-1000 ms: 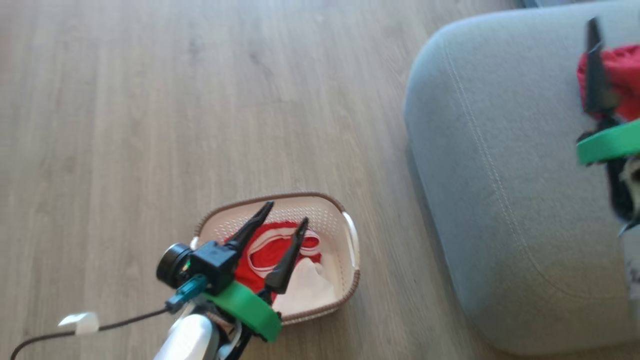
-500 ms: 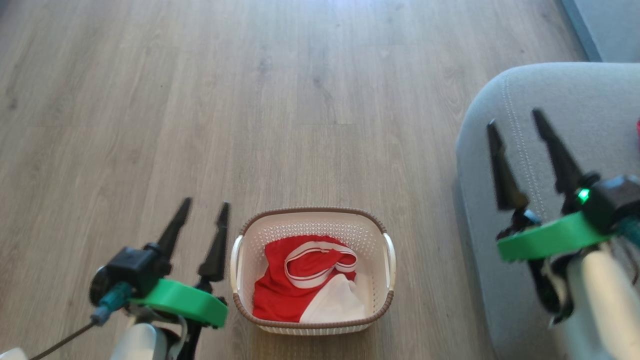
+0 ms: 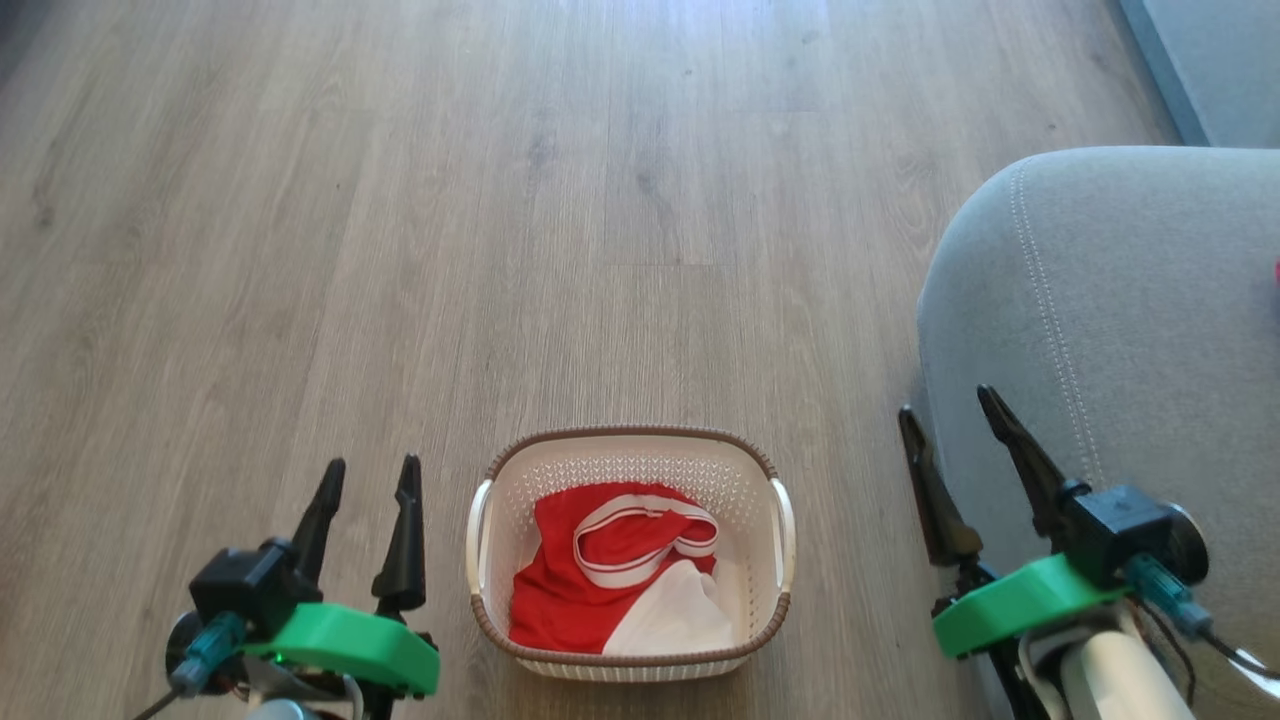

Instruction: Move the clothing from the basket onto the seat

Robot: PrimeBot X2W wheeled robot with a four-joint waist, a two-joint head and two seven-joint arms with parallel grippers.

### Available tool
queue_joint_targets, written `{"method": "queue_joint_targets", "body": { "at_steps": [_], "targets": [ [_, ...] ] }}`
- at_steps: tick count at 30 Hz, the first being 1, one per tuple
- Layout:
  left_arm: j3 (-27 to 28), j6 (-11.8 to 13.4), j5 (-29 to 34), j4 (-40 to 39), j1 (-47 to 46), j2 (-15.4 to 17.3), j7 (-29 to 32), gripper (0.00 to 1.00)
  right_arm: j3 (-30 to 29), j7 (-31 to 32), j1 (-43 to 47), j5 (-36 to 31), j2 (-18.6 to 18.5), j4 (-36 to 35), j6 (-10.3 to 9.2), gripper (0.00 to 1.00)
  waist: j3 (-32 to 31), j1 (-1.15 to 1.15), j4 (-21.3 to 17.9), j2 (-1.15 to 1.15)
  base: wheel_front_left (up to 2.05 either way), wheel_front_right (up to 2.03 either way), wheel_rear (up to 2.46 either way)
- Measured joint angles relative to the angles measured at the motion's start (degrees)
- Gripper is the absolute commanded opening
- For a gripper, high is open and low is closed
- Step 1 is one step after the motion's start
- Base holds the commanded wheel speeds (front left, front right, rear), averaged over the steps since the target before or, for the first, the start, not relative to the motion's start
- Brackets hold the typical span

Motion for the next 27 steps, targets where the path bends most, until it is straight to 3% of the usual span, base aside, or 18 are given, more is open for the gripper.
{"method": "queue_joint_targets", "body": {
  "at_steps": [8,27],
  "targets": [
    [0.20,-0.34,0.40,0.60,0.42,0.00,0.00,1.00,-0.69,0.00,1.15,-2.29,1.81,1.25,0.00,1.00,0.49,0.00,-1.09,0.00,0.00,0.00,0.00],
    [-1.69,0.14,2.04,0.25,0.38,0.00,0.00,1.00,-2.38,0.00,1.12,-2.86,2.35,2.00,0.00,1.00,1.41,0.00,-1.42,0.00,0.00,0.00,0.00]
  ]
}}
